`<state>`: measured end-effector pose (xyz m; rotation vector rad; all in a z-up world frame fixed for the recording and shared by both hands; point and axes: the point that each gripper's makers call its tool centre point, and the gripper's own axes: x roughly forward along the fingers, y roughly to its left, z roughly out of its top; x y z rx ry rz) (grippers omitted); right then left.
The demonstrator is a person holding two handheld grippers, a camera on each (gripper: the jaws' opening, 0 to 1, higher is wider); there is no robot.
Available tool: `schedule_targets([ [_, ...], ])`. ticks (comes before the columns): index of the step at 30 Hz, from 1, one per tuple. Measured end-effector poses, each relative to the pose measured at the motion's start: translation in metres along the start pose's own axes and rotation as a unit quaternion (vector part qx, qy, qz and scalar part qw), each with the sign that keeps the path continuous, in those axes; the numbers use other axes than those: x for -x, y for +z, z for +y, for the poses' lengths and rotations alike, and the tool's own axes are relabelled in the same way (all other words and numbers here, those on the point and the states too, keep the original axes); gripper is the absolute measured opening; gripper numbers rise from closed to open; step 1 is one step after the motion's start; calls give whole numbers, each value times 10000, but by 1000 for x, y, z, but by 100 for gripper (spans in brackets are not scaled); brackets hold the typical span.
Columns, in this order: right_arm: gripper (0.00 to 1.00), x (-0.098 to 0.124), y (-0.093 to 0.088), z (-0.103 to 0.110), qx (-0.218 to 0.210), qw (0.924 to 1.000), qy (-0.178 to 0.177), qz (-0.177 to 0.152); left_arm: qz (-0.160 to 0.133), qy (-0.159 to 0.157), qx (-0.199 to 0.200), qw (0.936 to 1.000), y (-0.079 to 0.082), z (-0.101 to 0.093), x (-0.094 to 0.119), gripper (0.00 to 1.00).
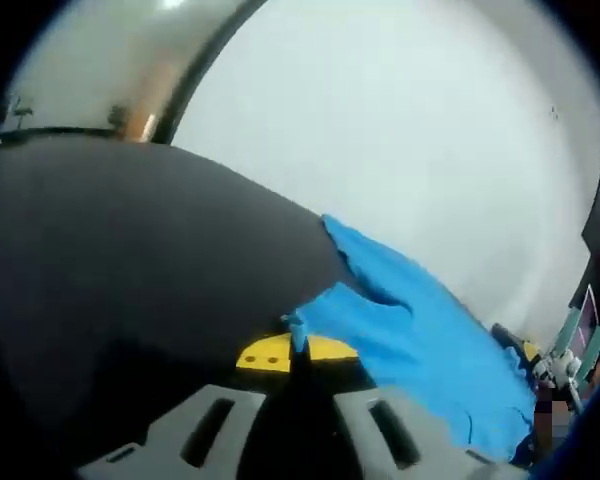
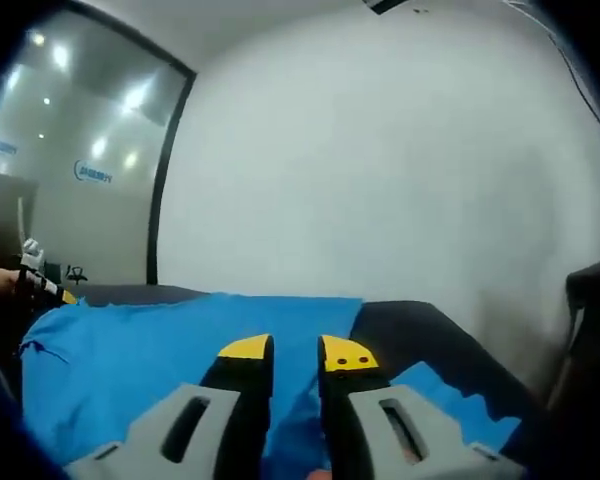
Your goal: Spread out the cloth and fold it
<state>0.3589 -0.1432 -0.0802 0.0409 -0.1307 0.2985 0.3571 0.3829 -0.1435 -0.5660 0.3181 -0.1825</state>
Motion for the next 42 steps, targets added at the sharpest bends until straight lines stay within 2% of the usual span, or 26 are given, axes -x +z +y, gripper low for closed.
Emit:
schedule_targets([
  [3,15,1,0,0,42,10000,-36,0,-371,-150,348,9986,27,-7,3,6],
  [6,15,1,1,-1,63,10000,-59,14,-433,-304,171,9985,40,-26,5,6],
  [8,15,1,1,-2,40,10000,-61,14,-437,-363,-117,9983,44,-37,5,6],
  [10,15,1,3,-3,-48,10000,-59,-37,-489,-354,-343,9976,45,-47,5,6],
  [16,15,4,11,-10,-552,9980,-39,-288,-478,-462,-377,9971,46,-57,4,6],
  [27,14,12,26,-20,-1230,9893,-46,-790,-528,-492,-488,9962,53,-55,5,6],
  [32,13,13,27,-18,-1287,9882,-44,-826,-556,-485,-533,9958,51,-58,5,6],
  [42,13,13,25,-16,-1257,9891,-21,-764,-677,-639,-751,9928,55,-80,5,6],
])
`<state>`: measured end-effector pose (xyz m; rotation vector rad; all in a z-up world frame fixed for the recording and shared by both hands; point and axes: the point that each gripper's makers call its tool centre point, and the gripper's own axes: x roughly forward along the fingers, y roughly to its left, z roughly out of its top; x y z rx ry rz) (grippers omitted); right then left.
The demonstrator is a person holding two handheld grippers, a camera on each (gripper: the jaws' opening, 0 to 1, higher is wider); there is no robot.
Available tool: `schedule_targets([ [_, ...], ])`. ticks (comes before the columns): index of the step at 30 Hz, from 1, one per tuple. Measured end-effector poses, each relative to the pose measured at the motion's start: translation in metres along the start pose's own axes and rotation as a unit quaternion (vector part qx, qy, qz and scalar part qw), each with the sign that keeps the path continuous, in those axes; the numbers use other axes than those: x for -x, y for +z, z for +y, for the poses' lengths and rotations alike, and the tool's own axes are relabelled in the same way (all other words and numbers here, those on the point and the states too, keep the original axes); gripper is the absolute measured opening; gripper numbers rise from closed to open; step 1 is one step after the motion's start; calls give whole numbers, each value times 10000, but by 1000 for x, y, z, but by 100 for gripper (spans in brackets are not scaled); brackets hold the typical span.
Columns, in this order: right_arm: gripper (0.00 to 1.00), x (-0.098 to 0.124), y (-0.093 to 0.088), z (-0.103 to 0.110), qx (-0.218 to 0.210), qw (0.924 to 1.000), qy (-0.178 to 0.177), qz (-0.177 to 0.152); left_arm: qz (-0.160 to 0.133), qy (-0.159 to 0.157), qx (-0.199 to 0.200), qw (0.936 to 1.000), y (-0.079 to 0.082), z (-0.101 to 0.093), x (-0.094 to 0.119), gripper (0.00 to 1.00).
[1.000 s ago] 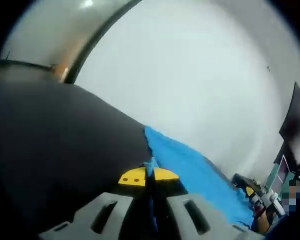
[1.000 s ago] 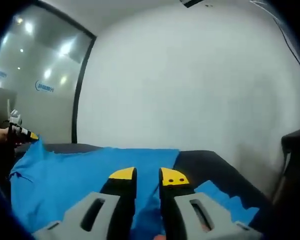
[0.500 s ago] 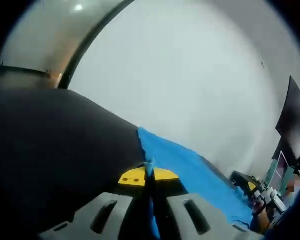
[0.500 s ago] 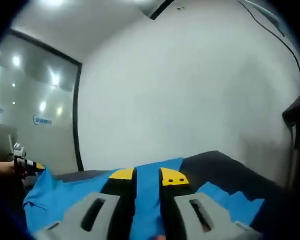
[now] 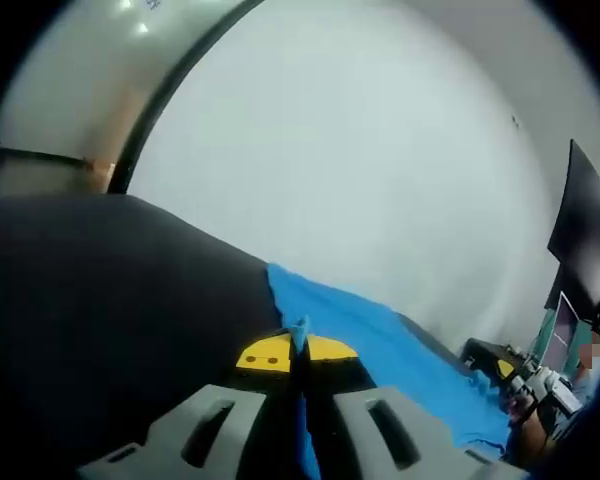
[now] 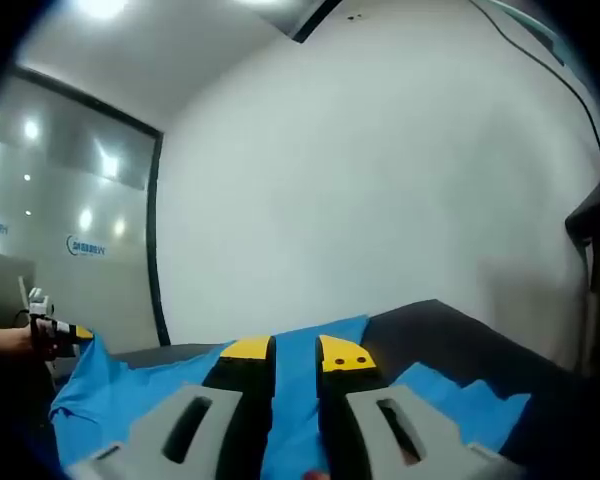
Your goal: Spread out the cloth and fold it
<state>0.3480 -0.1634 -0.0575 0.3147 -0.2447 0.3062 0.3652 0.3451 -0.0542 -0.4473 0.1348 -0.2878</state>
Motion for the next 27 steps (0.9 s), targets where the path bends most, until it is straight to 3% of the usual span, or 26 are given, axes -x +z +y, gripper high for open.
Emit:
schedule_targets([
  [4,13,0,0,-1,-4,10000,-17,-1,-119,-101,148,9998,4,-22,-6,6],
  [8,13,1,0,0,4,10000,-28,-18,-213,-804,-159,9964,-5,-96,-5,6],
  [10,13,1,0,0,3,10000,-31,-26,-200,-1227,-585,9905,-27,-143,1,6],
  [11,13,1,1,0,-3,10000,-35,-30,-148,-1278,-761,9888,-38,-153,3,6],
  [12,13,1,1,0,-9,10000,-39,-38,-2,-1332,-1205,9837,-65,-169,6,6],
  [14,13,2,1,1,-12,10000,-39,-41,541,-1389,-1861,9712,-117,-182,13,6],
  [15,13,2,1,1,-15,10000,-37,-35,927,-1252,-2300,9606,-143,-178,14,6],
  [17,13,2,0,2,-14,10000,-23,-34,1639,-1210,-3106,9284,-188,-170,18,6],
  [18,13,2,0,2,-9,10000,-14,-34,1893,-1237,-3250,9183,-204,-168,19,7],
  [19,13,2,0,2,-8,10000,-10,-36,2057,-1260,-3255,9143,-216,-167,20,7],
  [20,13,2,0,1,-11,10000,-16,-40,1227,-1225,-3066,9359,-193,-177,12,8],
  [21,13,2,0,0,-15,10000,-27,-42,1587,-1409,-3115,9263,-200,-178,19,11],
  [22,13,2,0,0,-26,10000,-34,-42,1842,-1457,-2878,9285,-204,-180,22,15],
  [25,13,2,0,1,-11,10000,-5,-44,1920,-1904,-2342,9338,-197,-197,32,27],
  [27,13,2,0,1,-8,10000,0,-48,1766,-2005,-2280,9363,-182,-205,35,28],
])
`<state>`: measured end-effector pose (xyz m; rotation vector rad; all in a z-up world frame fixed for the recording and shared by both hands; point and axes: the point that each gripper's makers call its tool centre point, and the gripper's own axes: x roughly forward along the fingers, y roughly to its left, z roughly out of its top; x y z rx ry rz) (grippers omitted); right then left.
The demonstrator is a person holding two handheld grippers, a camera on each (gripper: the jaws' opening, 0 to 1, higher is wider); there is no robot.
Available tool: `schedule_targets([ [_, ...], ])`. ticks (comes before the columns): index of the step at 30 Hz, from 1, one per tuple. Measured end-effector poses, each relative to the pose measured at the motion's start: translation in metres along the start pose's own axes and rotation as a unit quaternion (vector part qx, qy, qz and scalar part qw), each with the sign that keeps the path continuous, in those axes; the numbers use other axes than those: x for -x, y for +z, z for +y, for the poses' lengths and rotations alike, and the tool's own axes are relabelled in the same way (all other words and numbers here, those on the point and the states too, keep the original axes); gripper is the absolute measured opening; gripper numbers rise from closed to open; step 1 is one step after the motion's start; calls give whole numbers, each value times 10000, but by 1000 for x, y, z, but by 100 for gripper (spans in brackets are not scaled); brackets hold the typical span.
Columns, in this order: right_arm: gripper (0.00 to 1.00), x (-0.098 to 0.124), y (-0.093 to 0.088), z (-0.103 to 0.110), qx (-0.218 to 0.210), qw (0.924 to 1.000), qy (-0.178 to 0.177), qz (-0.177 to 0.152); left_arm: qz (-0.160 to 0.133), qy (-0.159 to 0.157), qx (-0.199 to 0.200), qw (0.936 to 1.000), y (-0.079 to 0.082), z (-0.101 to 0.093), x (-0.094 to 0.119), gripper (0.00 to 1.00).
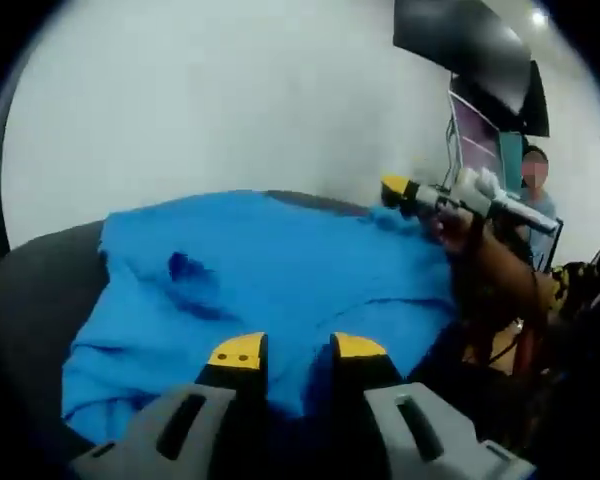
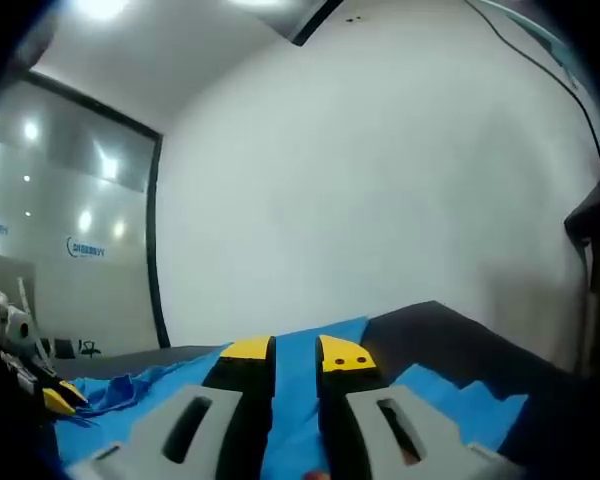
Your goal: Spread out the cloth and fold it
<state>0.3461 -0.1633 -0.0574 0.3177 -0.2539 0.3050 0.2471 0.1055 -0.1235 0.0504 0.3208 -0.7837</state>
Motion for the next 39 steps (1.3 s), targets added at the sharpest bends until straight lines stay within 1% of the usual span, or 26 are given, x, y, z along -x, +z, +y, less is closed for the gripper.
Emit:
schedule_targets([
  [2,13,0,0,0,7,10000,1,-10,-266,275,-191,9991,22,15,5,28],
  [4,13,0,1,0,9,10000,1,-22,-448,643,-300,9965,43,41,7,27],
  [5,13,0,1,-1,11,10000,-2,-30,-398,756,-172,9962,51,55,4,26],
  [7,13,-1,1,-2,10,10000,-12,-33,-325,759,-115,9965,62,69,-7,26],
  [10,13,0,1,-1,19,10000,-2,-29,34,834,-212,9963,63,81,-26,26],
  [12,13,0,1,-1,21,10000,-3,-21,154,744,-311,9966,61,80,-40,26],
  [13,13,-1,0,-1,22,10000,-4,-17,344,775,-445,9954,56,82,-45,26],
  [15,13,-1,0,-2,24,10000,-10,-5,638,863,-1064,9885,49,88,-54,26],
  [17,14,-1,0,-2,28,10000,-15,3,714,1000,-1200,9851,46,93,-60,24],
  [18,14,-1,0,-2,28,10000,-16,3,726,922,-1131,9866,44,91,-64,24],
  [20,14,-1,0,-2,30,10000,-23,2,693,683,-608,9934,41,86,-70,24],
  [22,14,-1,0,-3,35,10000,-19,7,691,463,-131,9964,36,82,-74,25],
  [23,14,-1,0,-3,39,10000,-14,9,720,380,87,9966,31,81,-76,26],
  [24,14,-1,0,-3,42,10000,-12,12,900,318,312,9949,20,80,-77,25],
  [26,14,-2,0,-3,36,10000,-17,15,1072,131,726,9915,-3,75,-80,25],
  [27,14,-2,0,-3,38,10000,-18,15,1043,95,935,9901,-12,74,-80,24],
  [28,14,-2,0,-3,39,10000,-17,16,235,182,842,9960,7,81,-83,24],
  [29,14,-2,0,-3,38,10000,-17,16,546,92,996,9935,-3,82,-81,24],
  [30,14,-2,0,-2,41,10000,-14,19,518,13,1239,9909,2,80,-72,25],
  [31,14,-2,0,-2,50,10000,-9,24,587,-22,1465,9875,5,81,-67,26],
  [32,14,-2,0,-2,52,10000,-9,33,389,-103,1624,9859,16,79,-62,26],
  [33,14,-3,0,-2,56,10000,-12,47,25,-265,1689,9853,33,76,-57,25],
  [34,14,-3,-1,-2,69,10000,-16,61,-286,-469,1625,9852,51,69,-49,26],
  [36,14,-3,-1,-2,94,9999,-25,79,-623,-586,1535,9844,78,69,-34,26],
  [37,14,-4,-2,-2,105,9999,-33,88,-726,-532,1335,9870,88,72,-28,26],
  [39,14,-4,-2,-3,109,9999,-50,102,-997,-275,594,9929,108,84,-19,26],
])
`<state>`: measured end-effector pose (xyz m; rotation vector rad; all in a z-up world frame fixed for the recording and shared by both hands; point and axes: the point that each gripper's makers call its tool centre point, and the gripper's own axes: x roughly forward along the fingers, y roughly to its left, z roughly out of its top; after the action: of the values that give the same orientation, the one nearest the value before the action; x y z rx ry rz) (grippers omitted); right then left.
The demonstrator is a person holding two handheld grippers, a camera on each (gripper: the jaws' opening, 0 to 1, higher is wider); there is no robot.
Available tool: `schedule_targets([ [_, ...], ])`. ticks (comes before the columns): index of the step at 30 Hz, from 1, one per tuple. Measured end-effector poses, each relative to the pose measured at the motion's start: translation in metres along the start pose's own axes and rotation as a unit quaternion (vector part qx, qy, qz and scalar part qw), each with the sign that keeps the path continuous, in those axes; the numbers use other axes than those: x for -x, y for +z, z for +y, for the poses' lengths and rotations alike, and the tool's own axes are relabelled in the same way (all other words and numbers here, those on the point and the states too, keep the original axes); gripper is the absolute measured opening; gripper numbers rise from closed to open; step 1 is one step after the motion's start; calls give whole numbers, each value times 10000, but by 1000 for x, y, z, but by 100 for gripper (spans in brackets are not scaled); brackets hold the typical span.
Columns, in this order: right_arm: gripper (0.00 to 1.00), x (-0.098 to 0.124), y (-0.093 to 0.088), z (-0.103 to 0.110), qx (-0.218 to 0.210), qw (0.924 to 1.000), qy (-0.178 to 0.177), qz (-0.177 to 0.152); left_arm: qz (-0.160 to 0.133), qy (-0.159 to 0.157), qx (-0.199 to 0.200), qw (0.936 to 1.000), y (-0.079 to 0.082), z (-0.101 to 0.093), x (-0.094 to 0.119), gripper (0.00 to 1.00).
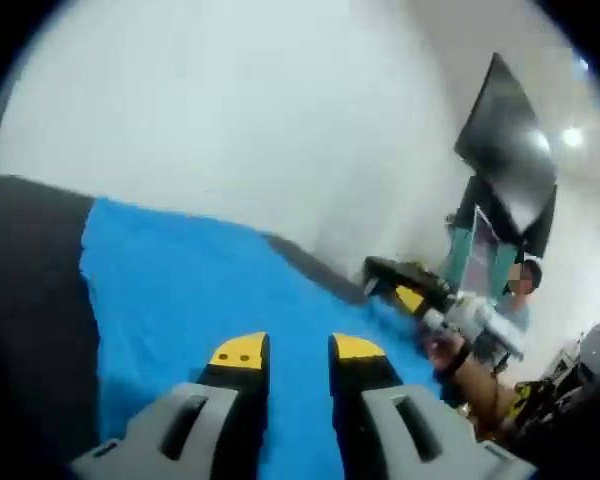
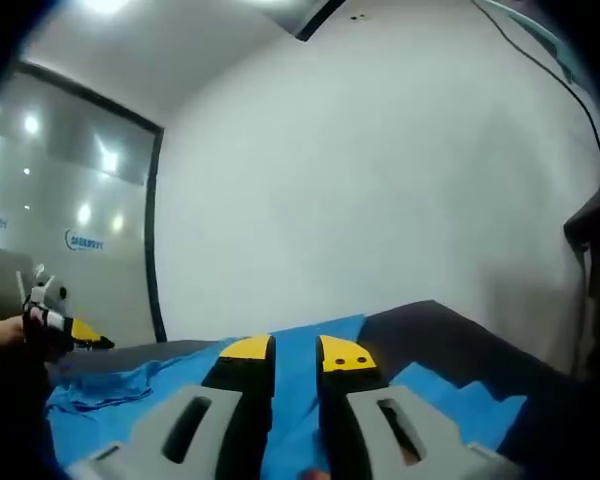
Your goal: Spread out the cloth and fold it
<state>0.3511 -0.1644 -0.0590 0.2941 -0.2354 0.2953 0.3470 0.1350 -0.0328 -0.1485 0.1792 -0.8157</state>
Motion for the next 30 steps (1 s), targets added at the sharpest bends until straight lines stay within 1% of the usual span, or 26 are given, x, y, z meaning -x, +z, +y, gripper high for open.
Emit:
schedule_targets([
  [1,14,0,0,0,-2,10000,-7,3,-128,144,-341,9992,9,7,2,26],
  [2,14,0,0,0,-8,10000,-18,4,-184,284,-465,9983,14,12,3,26],
  [3,14,0,0,-1,-10,10000,-27,3,-306,295,-526,9977,20,13,4,26],
  [4,14,0,0,-1,-10,10000,-35,4,-465,175,-498,9975,25,11,2,25],
  [6,14,0,-1,-2,11,10000,-50,25,-510,-134,-293,9982,22,3,-3,26],
  [8,14,0,-1,-2,34,10000,-63,42,-328,-386,-259,9984,9,-4,-9,26],
  [9,14,0,-1,-2,40,10000,-65,44,-169,-446,-327,9983,-2,-5,-12,26],
  [12,14,1,-2,-1,46,10000,-62,50,296,-342,-541,9975,-36,2,-18,26],
  [13,14,1,-2,0,51,10000,-59,54,381,-335,-561,9971,-44,3,-18,26],
  [16,14,1,-2,0,72,9999,-54,68,466,-345,-358,9977,-62,3,-11,25],
  [19,14,1,-2,0,75,9999,-58,63,558,-269,-337,9975,-76,5,-4,26],
  [20,14,1,-2,0,71,9999,-65,64,600,-233,-229,9977,-83,5,-2,26],
  [21,14,1,-2,-1,63,9999,-69,63,689,-247,3,9973,-93,4,0,26],
  [22,14,0,-3,-1,53,9999,-75,61,882,-283,187,9955,-104,2,2,26],
  [23,14,0,-3,-1,46,9999,-82,55,1087,-260,111,9937,-112,3,5,26],
  [24,14,1,-2,-2,41,9999,-86,50,1021,-247,-237,9942,-108,3,5,25],
  [25,14,1,-2,-1,38,9999,-85,47,758,-278,-350,9961,-97,0,5,25],
  [27,14,1,-3,-1,59,9999,-80,57,396,-608,-222,9971,-76,-13,8,26],
  [28,14,1,-3,0,74,9999,-82,69,193,-692,-118,9973,-63,-16,10,26],
  [29,14,1,-3,0,93,9999,-86,81,-114,-731,-91,9972,-46,-16,13,26],
  [30,14,1,-4,0,107,9999,-86,89,-529,-719,-156,9959,-24,-13,18,26],
])
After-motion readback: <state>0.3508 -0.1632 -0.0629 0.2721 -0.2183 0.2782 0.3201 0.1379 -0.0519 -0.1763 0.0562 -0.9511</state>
